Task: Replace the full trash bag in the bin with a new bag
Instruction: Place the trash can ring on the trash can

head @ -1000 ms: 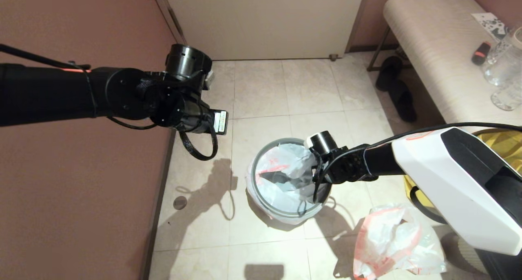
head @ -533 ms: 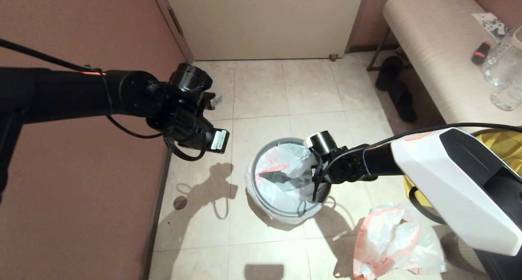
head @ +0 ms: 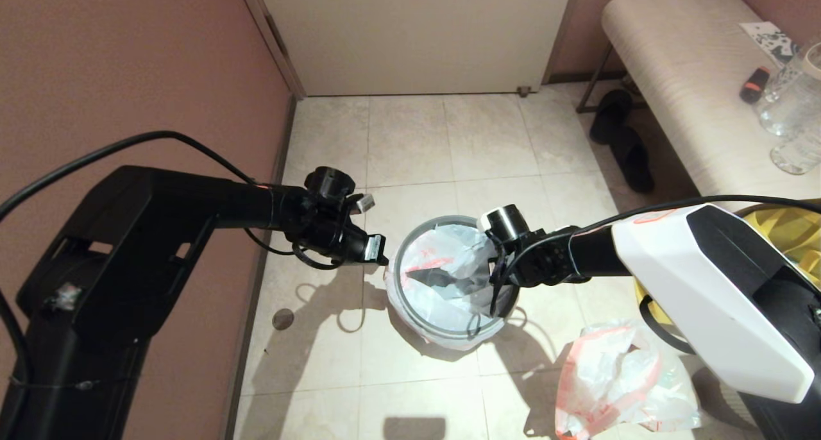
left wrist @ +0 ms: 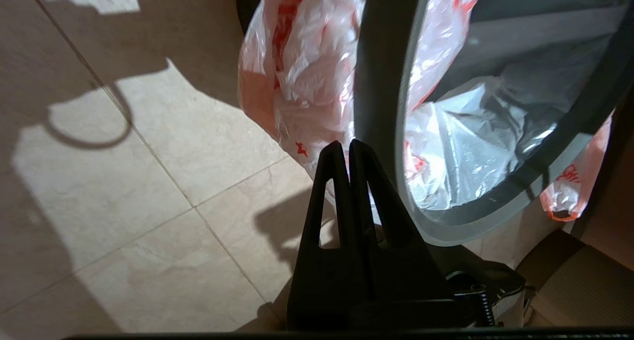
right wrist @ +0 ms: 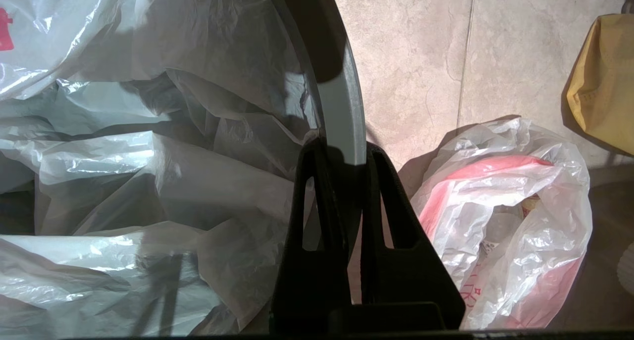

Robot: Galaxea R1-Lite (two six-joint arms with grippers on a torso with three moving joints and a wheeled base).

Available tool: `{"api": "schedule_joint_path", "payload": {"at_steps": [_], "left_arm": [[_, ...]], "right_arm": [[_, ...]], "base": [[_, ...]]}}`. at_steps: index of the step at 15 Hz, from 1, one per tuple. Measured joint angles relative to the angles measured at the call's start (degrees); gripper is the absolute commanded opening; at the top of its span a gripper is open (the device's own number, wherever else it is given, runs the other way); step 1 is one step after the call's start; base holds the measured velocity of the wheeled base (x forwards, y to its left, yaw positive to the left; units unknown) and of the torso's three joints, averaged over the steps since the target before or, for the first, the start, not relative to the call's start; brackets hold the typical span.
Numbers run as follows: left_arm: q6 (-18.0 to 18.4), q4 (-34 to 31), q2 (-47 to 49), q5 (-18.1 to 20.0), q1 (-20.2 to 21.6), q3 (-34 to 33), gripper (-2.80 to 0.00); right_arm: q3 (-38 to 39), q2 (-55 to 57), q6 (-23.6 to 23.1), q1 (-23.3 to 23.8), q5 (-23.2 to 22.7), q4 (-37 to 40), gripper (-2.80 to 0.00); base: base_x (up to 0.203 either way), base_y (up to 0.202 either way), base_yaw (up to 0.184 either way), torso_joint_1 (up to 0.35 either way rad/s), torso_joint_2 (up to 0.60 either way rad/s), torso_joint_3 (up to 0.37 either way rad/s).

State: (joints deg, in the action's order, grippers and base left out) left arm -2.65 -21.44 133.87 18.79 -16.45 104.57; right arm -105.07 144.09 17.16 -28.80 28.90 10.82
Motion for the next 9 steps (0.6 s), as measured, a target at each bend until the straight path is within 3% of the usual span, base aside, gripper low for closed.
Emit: {"api": "schedule_joint_path", "payload": {"at_steps": [6, 9], "left_arm": [[0.2, 0.1, -0.6, 1.1, -0.4, -2.4, -2.8], [1.0, 0.5, -2.9, 6.8, 0.0, -4.5, -2.8]], "right_arm": [[-0.2, 0.6, -0.7, 0.3, 0.0, -0.1, -2.8], [-0.2, 1.0, -0.9, 0.2, 0.0, -0.1, -2.8]], "base": [[0.0, 0.0, 0.0, 0.0, 0.0, 0.0], [0.0, 0.0, 0.0, 0.0, 0.0, 0.0]]}}
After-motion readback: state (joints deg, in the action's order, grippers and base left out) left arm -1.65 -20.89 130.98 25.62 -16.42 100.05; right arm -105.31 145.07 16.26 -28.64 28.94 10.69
